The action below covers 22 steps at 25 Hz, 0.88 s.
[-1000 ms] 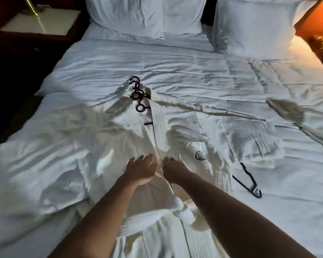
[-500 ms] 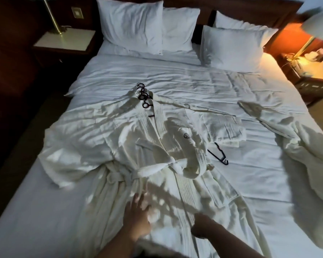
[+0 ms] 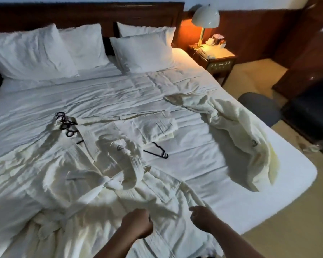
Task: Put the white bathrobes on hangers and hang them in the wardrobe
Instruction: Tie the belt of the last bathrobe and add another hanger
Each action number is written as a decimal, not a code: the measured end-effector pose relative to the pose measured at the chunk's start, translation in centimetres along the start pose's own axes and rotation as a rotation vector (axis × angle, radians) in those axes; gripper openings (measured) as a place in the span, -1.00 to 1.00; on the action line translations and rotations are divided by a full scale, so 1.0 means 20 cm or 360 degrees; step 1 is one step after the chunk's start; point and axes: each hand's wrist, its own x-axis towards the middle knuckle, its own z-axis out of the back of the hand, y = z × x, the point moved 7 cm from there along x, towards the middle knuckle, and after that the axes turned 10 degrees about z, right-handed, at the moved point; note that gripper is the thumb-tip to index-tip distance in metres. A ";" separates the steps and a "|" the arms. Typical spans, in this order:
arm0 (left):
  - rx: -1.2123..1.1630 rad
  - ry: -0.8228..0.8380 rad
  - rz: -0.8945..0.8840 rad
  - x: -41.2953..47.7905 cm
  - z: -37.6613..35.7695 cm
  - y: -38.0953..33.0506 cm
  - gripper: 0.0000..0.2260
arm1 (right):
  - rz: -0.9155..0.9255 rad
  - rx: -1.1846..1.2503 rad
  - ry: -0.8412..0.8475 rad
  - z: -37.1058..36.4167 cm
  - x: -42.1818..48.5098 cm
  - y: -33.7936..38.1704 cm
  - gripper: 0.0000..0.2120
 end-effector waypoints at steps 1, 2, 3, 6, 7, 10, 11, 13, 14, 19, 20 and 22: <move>-0.0015 0.0005 -0.0098 0.05 0.00 -0.20 -0.70 | -0.0062 0.0084 -0.0063 0.08 0.01 -0.18 -0.57; -0.0009 0.0033 -0.0162 0.09 0.00 -0.36 -0.70 | -0.0140 0.0205 -0.0107 0.15 0.00 -0.34 -0.57; -0.0007 0.0061 -0.0213 0.15 -0.01 -0.55 -0.72 | -0.0231 0.0329 -0.0140 0.21 0.01 -0.54 -0.56; 0.0014 0.0147 -0.0269 0.34 -0.06 -1.14 -0.75 | -0.0497 0.0663 -0.0194 0.40 0.02 -1.14 -0.52; -0.0019 0.0163 -0.0282 0.40 -0.05 -1.33 -0.72 | -0.0582 0.0765 -0.0228 0.46 0.04 -1.31 -0.49; -0.0068 0.0180 -0.0306 0.56 -0.04 -1.82 -0.66 | -0.0750 0.0850 -0.0379 0.64 0.13 -1.76 -0.30; -0.0072 0.0178 -0.0320 0.60 -0.03 -1.94 -0.67 | -0.0748 0.0774 -0.0404 0.70 0.17 -1.85 -0.28; -0.0091 0.0206 -0.0364 0.66 -0.04 -2.16 -0.69 | -0.0710 0.0608 -0.0299 0.76 0.28 -1.98 -0.31; -0.0093 0.0223 -0.0373 0.69 -0.05 -2.23 -0.69 | -0.0688 0.0522 -0.0208 0.76 0.34 -2.01 -0.34; -0.0080 0.0339 -0.0312 0.72 -0.10 -2.37 -0.64 | -0.0543 -0.0033 -0.0106 0.79 0.48 -1.97 -0.49; -0.0086 0.0354 -0.0287 0.72 -0.11 -2.36 -0.62 | -0.0490 -0.0140 -0.0097 0.80 0.50 -1.95 -0.53; -0.0091 0.0389 -0.0243 0.71 -0.13 -2.31 -0.57 | -0.0450 -0.0242 -0.0072 0.83 0.53 -1.94 -0.65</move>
